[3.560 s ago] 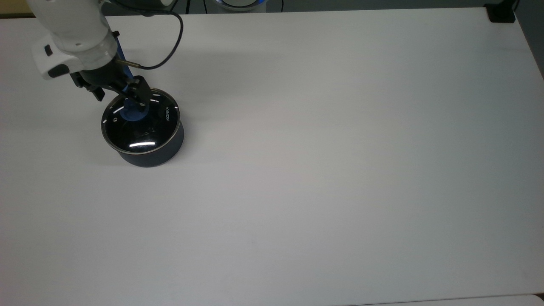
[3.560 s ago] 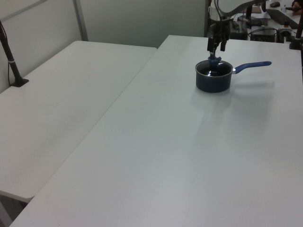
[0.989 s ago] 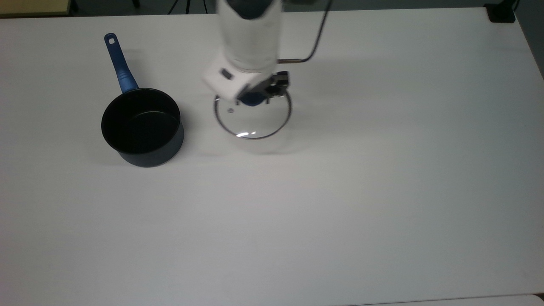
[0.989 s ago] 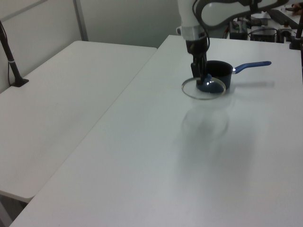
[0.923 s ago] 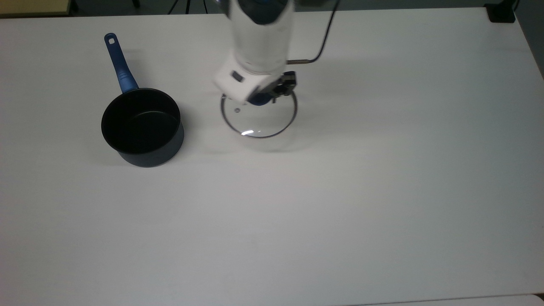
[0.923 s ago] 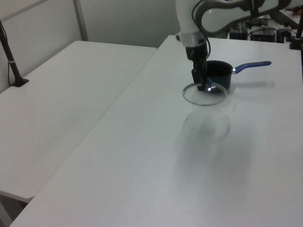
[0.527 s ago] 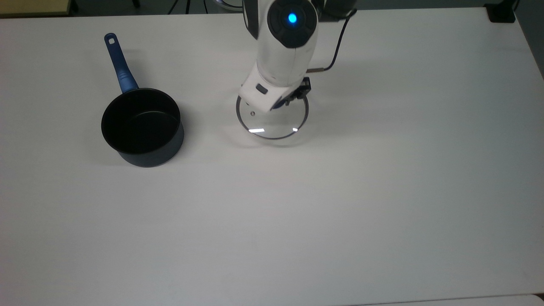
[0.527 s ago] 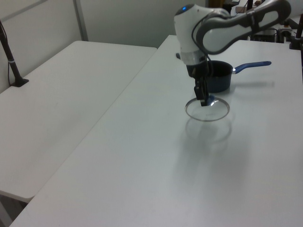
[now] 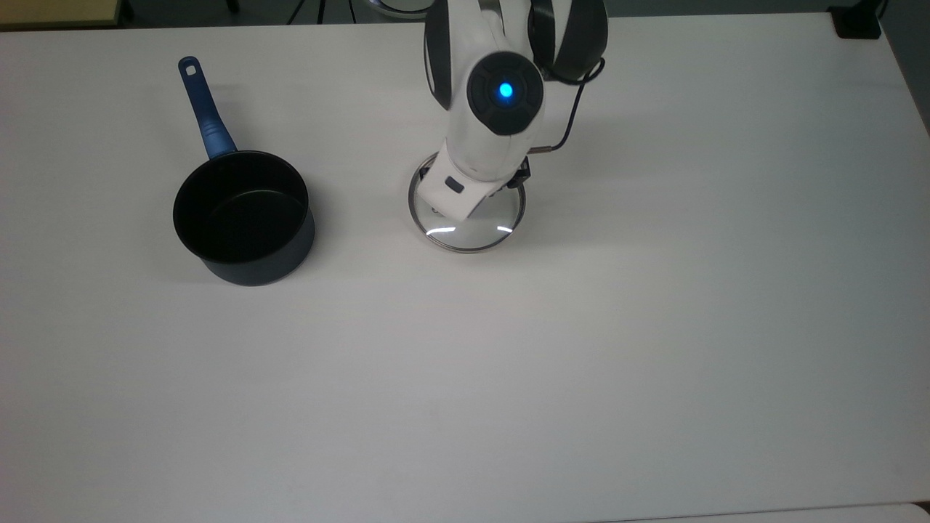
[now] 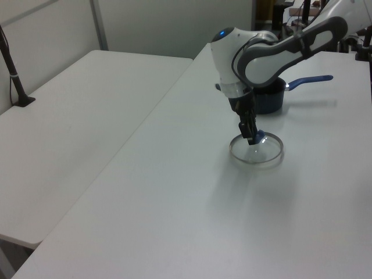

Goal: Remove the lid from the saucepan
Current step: 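Lower the glass lid onto the table beside the saucepan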

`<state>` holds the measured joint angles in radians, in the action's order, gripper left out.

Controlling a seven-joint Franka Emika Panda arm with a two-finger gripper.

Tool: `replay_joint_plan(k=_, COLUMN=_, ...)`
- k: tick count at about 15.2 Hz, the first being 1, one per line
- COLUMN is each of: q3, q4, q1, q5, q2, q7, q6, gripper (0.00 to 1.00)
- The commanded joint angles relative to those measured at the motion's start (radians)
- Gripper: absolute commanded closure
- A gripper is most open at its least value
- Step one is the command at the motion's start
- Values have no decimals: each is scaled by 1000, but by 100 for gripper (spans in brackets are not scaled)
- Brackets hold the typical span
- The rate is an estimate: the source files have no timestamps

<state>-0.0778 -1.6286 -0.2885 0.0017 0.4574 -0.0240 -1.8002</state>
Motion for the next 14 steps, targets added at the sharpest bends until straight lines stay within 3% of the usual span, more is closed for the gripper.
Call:
replay_joint_plan(k=1, q3=-14, q4=-14, q1=-34, q5=1, q2=4, q7=-11, q6=-50, gripper=46)
replay_joint_plan(k=3, q3=-14, q4=-17, q1=-34, q5=1, q2=13, q7=-11, q6=-50, gripper=42)
replay_joint_plan(k=5, q3=-14, q4=-16, q1=-27, q5=6, q2=15, q7=-13, q6=-48, gripper=8)
replay_joint_plan(k=6, q3=-14, q4=-13, q1=-27, q5=6, q2=14, q7=-13, q6=-41, gripper=0)
replay_joint_plan(k=11, q3=-23, q4=12, q1=-23, q5=6, q2=-34, q7=-31, q6=1, gripper=0)
replay_joint_plan(k=14, q3=-25, q4=59, q1=20, q5=9, q2=-86, q7=-31, q6=54, gripper=0)
